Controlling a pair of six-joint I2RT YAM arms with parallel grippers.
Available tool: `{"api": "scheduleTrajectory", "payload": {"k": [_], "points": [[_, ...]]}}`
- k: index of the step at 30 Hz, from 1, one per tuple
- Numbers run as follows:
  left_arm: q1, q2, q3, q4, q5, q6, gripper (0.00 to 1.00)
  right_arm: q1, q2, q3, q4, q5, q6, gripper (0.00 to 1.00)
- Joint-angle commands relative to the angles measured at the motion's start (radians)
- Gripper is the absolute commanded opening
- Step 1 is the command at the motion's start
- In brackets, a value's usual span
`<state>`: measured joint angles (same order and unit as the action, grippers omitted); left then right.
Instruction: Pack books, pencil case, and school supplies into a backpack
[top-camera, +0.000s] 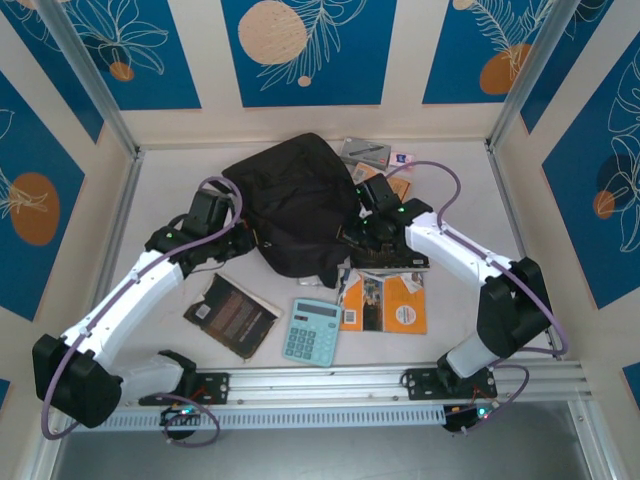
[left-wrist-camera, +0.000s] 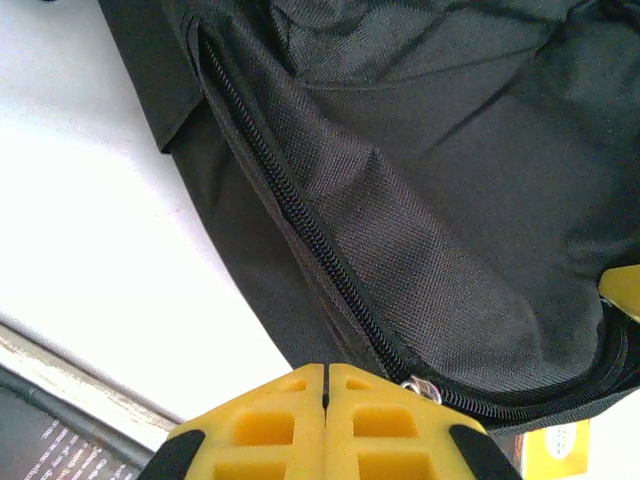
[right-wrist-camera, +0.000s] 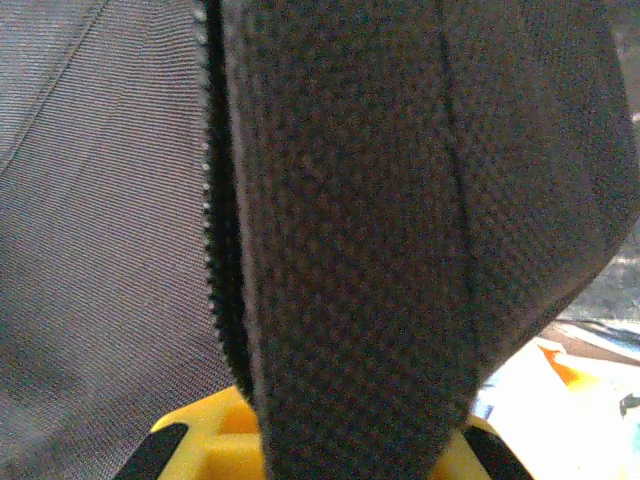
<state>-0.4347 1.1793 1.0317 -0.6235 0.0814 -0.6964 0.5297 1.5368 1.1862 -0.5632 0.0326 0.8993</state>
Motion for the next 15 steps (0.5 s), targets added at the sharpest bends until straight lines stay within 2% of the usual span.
{"api": "scheduleTrajectory", "payload": {"k": [1, 6, 11, 15], "points": [[0.039, -0.022, -0.005, -0.016, -0.079, 0.022, 0.00, -0.064, 0.000, 0.024, -0.016, 0.074, -0.065, 0.03], [0.011, 0.017, -0.024, 0.088, 0.071, -0.012, 0.00, -0.068, 0.087, 0.136, -0.028, 0.050, -0.123, 0.12], [-0.094, 0.086, 0.061, 0.142, 0.122, -0.008, 0.00, -0.088, 0.165, 0.279, -0.069, 0.023, -0.170, 0.44], [-0.148, 0.137, 0.147, 0.156, 0.149, -0.015, 0.00, -0.075, 0.153, 0.364, -0.172, 0.129, -0.162, 0.51]]}}
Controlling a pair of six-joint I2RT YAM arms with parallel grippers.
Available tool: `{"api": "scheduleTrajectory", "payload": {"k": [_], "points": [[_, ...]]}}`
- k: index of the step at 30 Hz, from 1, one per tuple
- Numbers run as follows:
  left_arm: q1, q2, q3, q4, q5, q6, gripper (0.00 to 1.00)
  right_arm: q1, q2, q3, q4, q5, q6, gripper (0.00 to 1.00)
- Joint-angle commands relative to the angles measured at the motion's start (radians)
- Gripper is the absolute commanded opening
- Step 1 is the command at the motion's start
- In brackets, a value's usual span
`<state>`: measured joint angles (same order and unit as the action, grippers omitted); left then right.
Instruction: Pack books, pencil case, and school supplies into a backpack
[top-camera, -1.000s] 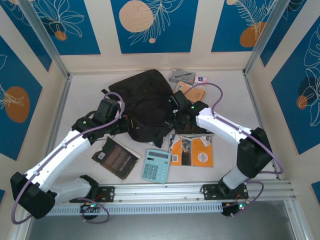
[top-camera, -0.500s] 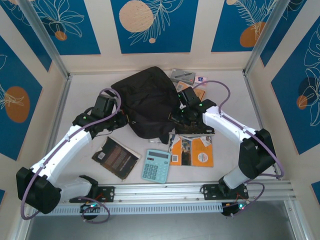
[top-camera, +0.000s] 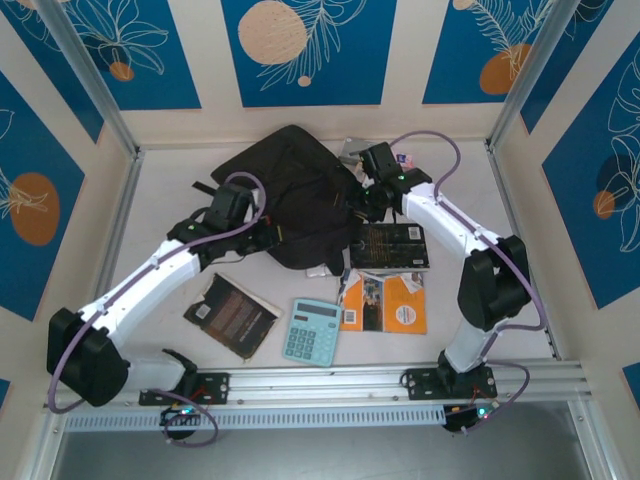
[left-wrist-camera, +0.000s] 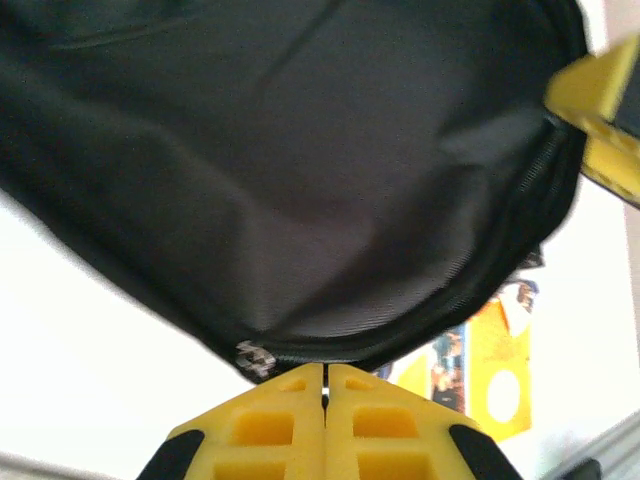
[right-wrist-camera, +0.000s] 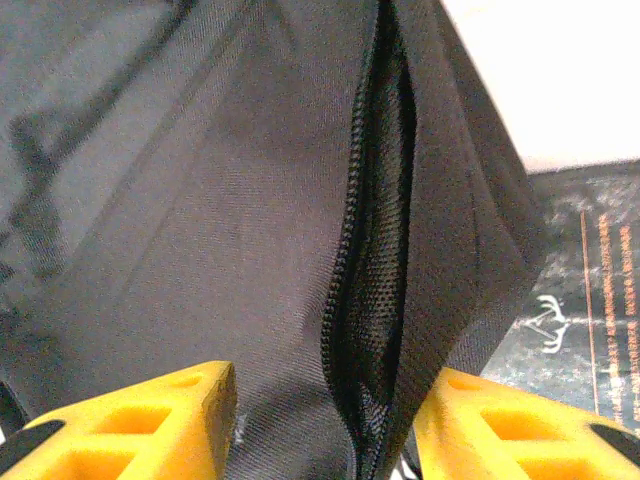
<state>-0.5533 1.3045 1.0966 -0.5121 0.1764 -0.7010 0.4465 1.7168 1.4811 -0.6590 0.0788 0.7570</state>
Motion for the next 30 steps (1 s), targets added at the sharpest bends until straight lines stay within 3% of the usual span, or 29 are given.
{"api": "scheduleTrajectory", "payload": {"k": [1, 6, 10, 19, 25, 30], "points": [[-0.037, 0.023, 0.100, 0.045, 0.057, -0.017, 0.00, 0.012, -0.046, 0.073, -0.105, 0.130, 0.005, 0.53], [-0.065, 0.056, 0.151, 0.062, 0.083, -0.046, 0.00, 0.016, -0.191, 0.016, -0.146, 0.174, 0.142, 0.50], [-0.092, 0.055, 0.165, 0.067, 0.087, -0.063, 0.00, 0.015, -0.261, -0.039, -0.126, 0.041, 0.243, 0.50], [-0.134, 0.022, 0.152, 0.052, 0.092, -0.075, 0.00, 0.079, -0.269, -0.126, -0.151, -0.118, 0.448, 0.61], [-0.136, -0.012, 0.132, 0.027, 0.072, -0.064, 0.00, 0.126, -0.217, -0.137, -0.096, -0.143, 0.499, 0.60], [-0.136, -0.038, 0.113, 0.010, 0.060, -0.059, 0.00, 0.169, -0.148, -0.103, -0.123, -0.089, 0.479, 0.52]]}}
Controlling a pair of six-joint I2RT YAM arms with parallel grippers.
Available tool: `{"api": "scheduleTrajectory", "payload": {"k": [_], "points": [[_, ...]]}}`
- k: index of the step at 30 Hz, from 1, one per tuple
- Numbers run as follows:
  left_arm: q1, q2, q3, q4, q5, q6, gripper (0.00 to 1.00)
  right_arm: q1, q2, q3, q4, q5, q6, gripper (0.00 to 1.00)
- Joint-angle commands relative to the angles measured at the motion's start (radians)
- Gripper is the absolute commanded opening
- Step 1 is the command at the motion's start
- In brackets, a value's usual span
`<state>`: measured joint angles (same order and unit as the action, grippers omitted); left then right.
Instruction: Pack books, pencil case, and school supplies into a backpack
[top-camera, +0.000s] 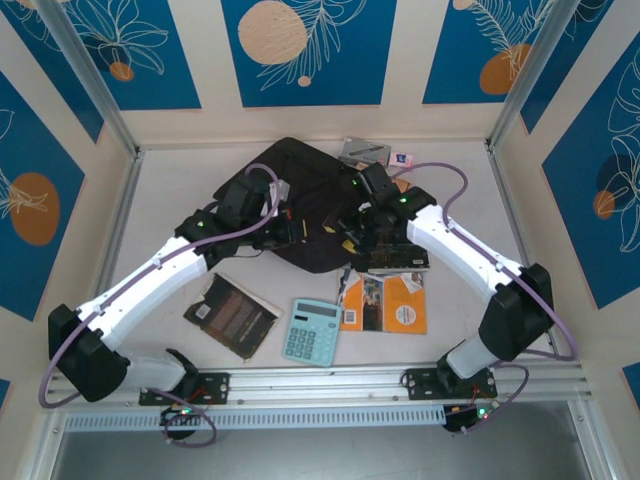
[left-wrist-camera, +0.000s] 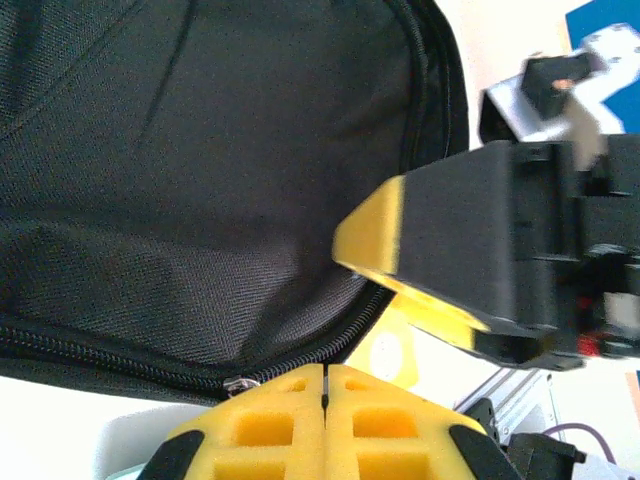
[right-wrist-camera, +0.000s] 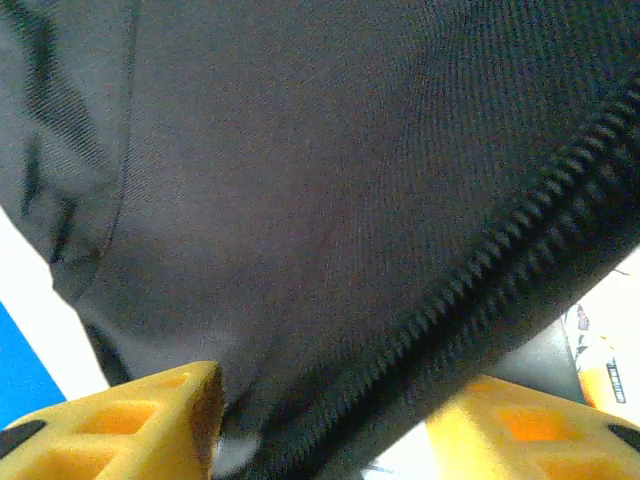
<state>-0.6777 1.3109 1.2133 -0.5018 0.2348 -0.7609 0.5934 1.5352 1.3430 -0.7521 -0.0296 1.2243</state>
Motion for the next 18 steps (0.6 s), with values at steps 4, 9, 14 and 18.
{"api": "scheduleTrajectory", "payload": {"k": [4, 9, 14, 18], "points": [[-0.011, -0.067, -0.024, -0.015, -0.025, 0.011, 0.00, 0.047, 0.068, 0.060, -0.109, 0.121, -0.006, 0.34], [-0.004, -0.080, -0.046, -0.044, -0.069, 0.026, 0.00, 0.048, 0.052, 0.018, -0.091, 0.154, -0.026, 0.10], [0.031, -0.094, -0.051, -0.092, -0.122, 0.055, 0.00, 0.057, 0.040, 0.018, -0.075, 0.171, -0.128, 0.03], [0.106, -0.115, -0.070, -0.113, -0.110, 0.059, 0.00, 0.066, 0.029, 0.022, -0.089, 0.204, -0.200, 0.01]]}}
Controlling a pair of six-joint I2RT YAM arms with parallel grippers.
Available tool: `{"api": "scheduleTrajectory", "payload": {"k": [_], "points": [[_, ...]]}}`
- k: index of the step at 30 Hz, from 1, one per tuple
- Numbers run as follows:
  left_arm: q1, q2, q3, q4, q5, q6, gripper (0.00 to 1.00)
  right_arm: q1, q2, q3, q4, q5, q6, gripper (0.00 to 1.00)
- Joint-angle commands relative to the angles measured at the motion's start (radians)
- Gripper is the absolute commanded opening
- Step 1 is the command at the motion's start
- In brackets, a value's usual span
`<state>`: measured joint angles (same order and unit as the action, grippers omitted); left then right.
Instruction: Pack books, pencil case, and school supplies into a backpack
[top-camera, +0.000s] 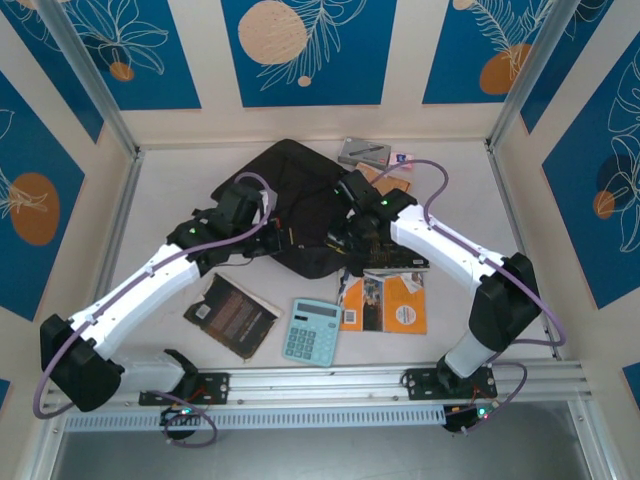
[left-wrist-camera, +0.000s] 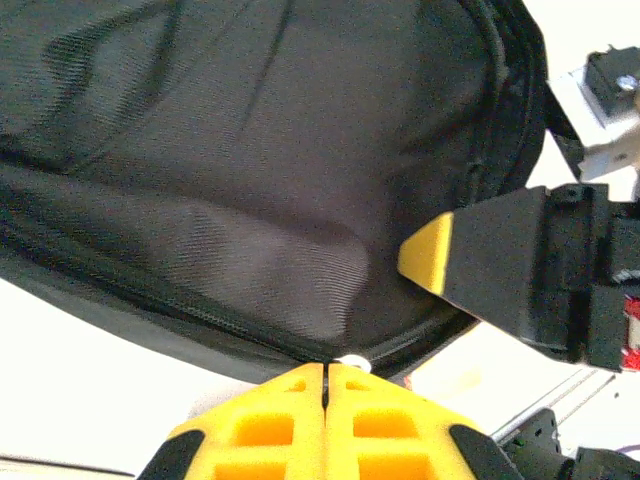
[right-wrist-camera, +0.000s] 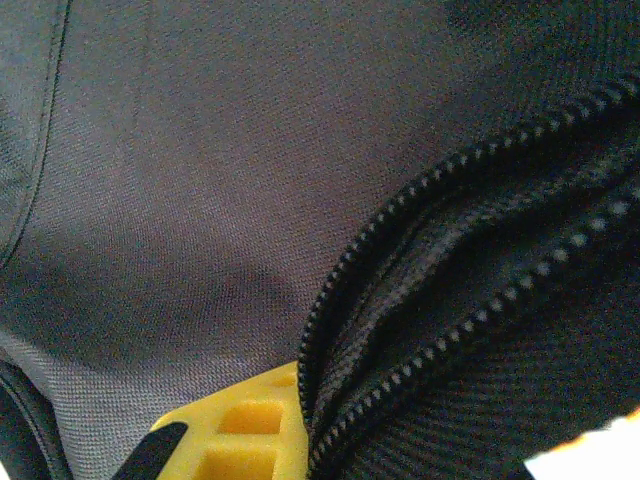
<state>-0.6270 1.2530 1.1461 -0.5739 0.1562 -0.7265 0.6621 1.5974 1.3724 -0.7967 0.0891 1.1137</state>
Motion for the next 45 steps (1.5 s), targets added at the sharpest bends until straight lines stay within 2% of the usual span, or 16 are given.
{"api": "scheduleTrajectory", "payload": {"k": [1, 15, 22, 30, 34, 36, 40, 45], "points": [[0.076, -0.059, -0.009, -0.047, -0.024, 0.027, 0.00, -0.001, -0.038, -0.013, -0.044, 0.086, -0.102, 0.01], [0.274, -0.086, -0.077, -0.099, -0.026, 0.047, 0.00, -0.008, -0.149, -0.102, 0.026, 0.038, -0.349, 0.00], [0.351, -0.084, -0.109, -0.115, -0.039, 0.030, 0.00, -0.059, -0.218, -0.183, 0.093, -0.013, -0.432, 0.00], [0.374, -0.073, -0.106, -0.114, -0.034, 0.033, 0.00, -0.069, -0.189, -0.188, 0.135, -0.054, -0.440, 0.00], [0.374, -0.072, -0.084, -0.127, 0.002, 0.047, 0.00, -0.069, -0.170, -0.191, 0.207, -0.125, -0.448, 0.00], [0.374, -0.081, -0.077, -0.142, 0.004, 0.058, 0.06, -0.064, -0.158, -0.190, 0.234, -0.156, -0.446, 0.00], [0.372, -0.120, -0.067, -0.195, -0.061, 0.076, 0.30, -0.044, -0.127, -0.229, 0.301, -0.210, -0.456, 0.00], [0.370, -0.168, -0.067, -0.234, -0.128, 0.093, 0.50, -0.048, -0.096, -0.315, 0.355, -0.222, -0.440, 0.15]]}}
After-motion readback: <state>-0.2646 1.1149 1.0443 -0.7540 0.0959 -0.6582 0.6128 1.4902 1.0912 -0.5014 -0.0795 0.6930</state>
